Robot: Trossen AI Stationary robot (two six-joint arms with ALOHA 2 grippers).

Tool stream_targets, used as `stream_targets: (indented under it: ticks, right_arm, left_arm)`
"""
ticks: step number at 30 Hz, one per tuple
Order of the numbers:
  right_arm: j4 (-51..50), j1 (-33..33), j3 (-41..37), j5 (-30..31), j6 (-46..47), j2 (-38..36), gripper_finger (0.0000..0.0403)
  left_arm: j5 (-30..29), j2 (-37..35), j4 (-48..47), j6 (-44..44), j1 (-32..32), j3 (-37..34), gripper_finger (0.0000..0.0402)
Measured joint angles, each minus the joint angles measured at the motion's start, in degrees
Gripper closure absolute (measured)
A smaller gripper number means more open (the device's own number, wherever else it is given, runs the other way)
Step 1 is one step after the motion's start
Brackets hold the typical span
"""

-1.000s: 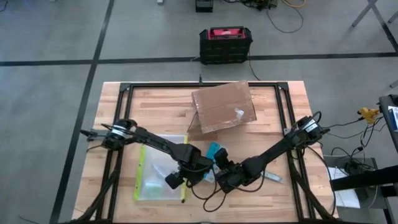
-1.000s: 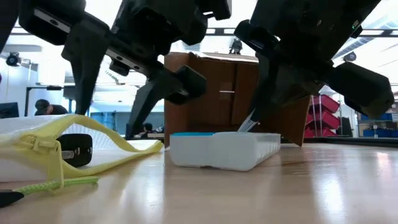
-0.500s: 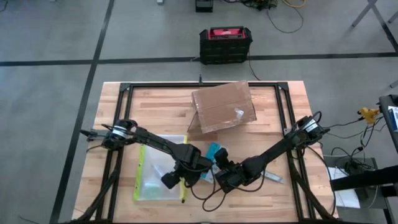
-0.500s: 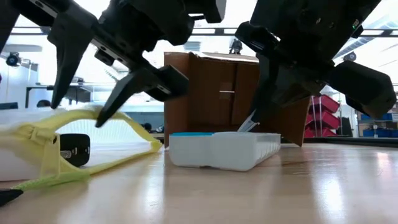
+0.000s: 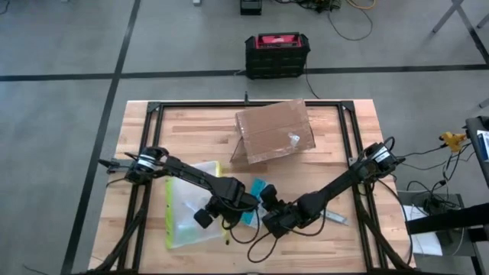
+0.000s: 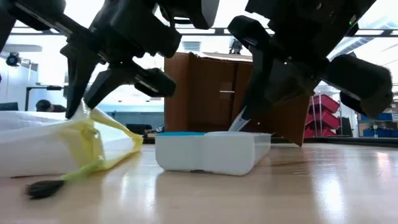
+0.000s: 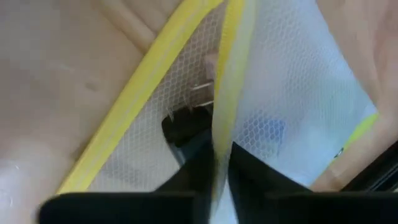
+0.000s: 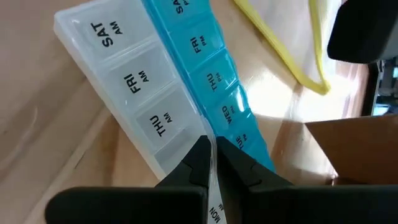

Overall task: Unpack boxes
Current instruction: Put the medicine organizer into the transparent zip bag

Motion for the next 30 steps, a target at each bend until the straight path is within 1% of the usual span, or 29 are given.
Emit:
stream_targets:
  ticks: [2,6,8,10,12,17,21,23,24,26,29,30]
  right_arm:
    - [0.0,-0.2,-0.3,1.2,-0.2,0.1,0.0403]
    - [1.2,-0.3,-0.5,4.3,-1.3,0.1,0.0403]
    - [3.7,-0.3,-0.5,6.1,-2.0,0.1,0.0403]
    - [6.8,-0.3,-0.5,6.5,-3.0,0.1,0.0403]
    - [9.6,-0.5,-0.8,6.7,-4.4,0.1,0.0403]
    - [13.9,-0.5,-0.7,10.9,-9.9,-0.1,0.0403]
    - [14.2,-1.2,-0.4,11.4,-15.1,-0.3,0.0403]
    - [16.4,-1.8,-0.4,11.4,-19.3,-0.3,0.0403]
    - [18.7,-1.9,-0.4,11.2,-21.5,-0.3,0.0403]
    - [24.0,-2.2,-0.4,8.8,-26.0,-0.3,0.0403]
    - [27.9,-3.1,-0.4,3.3,-30.0,0.0,0.0403]
    - [28.7,-3.5,-0.4,2.6,-31.1,0.4,0.0403]
  left_arm:
    - [-1.8,-0.5,-0.5,-0.3,-0.7,0.0,0.0397]
    - [-9.5,-2.6,-0.4,0.1,-3.4,0.0,0.04]
    - [-12.9,-4.1,0.6,0.3,-4.7,0.0,0.0401]
    - [-16.7,-5.6,2.7,-0.8,-6.1,-0.1,0.0401]
    - [-19.1,-7.2,5.1,-2.2,-7.3,-0.1,0.0401]
    - [-19.6,-10.6,8.7,-2.9,-9.5,-0.8,0.0401]
    - [-19.5,-11.1,9.2,-2.7,-10.9,-2.9,0.0401]
    - [-19.6,-11.2,10.0,-2.4,-11.2,-4.1,0.0401]
    - [-20.0,-11.2,10.5,-2.4,-11.3,-4.6,0.0401]
    - [-21.6,-11.3,11.6,-2.4,-11.3,-5.4,0.0401]
    - [-22.3,-11.9,11.7,-2.3,-11.4,-5.8,0.0401]
    - [-22.6,-12.2,11.8,-2.3,-11.4,-5.8,0.0401]
